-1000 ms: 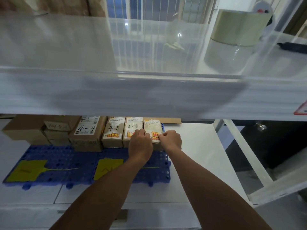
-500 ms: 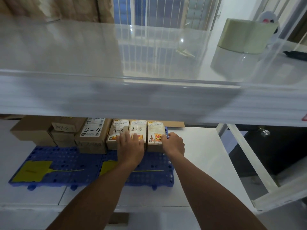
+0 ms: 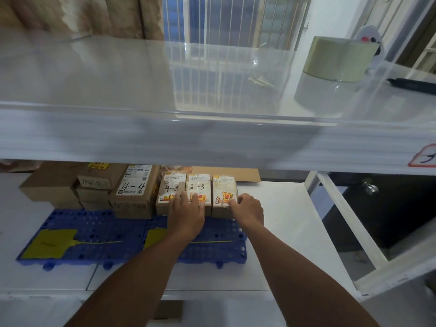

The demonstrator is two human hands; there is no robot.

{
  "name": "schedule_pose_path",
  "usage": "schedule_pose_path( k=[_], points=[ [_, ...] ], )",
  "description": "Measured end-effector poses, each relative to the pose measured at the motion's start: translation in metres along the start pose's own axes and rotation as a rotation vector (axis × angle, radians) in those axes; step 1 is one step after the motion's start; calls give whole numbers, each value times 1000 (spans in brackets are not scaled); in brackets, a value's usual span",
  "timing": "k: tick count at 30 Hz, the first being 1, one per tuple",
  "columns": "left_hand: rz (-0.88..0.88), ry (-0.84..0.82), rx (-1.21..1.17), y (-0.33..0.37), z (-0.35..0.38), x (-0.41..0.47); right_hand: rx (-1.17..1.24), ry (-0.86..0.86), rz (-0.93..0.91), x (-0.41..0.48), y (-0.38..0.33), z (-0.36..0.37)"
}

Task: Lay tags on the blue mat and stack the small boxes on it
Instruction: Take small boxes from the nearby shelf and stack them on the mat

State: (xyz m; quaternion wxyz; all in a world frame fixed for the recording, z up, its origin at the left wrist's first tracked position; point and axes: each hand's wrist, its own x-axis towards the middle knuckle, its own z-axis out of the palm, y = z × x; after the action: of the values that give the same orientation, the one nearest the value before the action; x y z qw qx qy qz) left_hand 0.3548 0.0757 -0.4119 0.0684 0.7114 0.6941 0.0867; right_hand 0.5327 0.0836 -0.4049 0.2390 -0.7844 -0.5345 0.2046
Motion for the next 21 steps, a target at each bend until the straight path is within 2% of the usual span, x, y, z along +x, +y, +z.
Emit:
schedule_pose_path(
  k=[4, 9, 13, 18, 21],
  points=[
    [3, 22, -1, -2, -7, -3, -104, 30, -57, -8, -3, -7],
    [-12, 28, -8, -12, -31, -12, -354, 2, -319, -29, -29, -22],
    [-97, 13, -30, -35, -62, -28, -486, -105, -543, -50, -65, -26],
    [-167, -6, 57, -110, -130, -79, -559, -280, -712, -96, -144, -17],
    [-317, 18, 38, -174, -171, -122, -534, -323, -801, -139, -203, 1]
  ],
)
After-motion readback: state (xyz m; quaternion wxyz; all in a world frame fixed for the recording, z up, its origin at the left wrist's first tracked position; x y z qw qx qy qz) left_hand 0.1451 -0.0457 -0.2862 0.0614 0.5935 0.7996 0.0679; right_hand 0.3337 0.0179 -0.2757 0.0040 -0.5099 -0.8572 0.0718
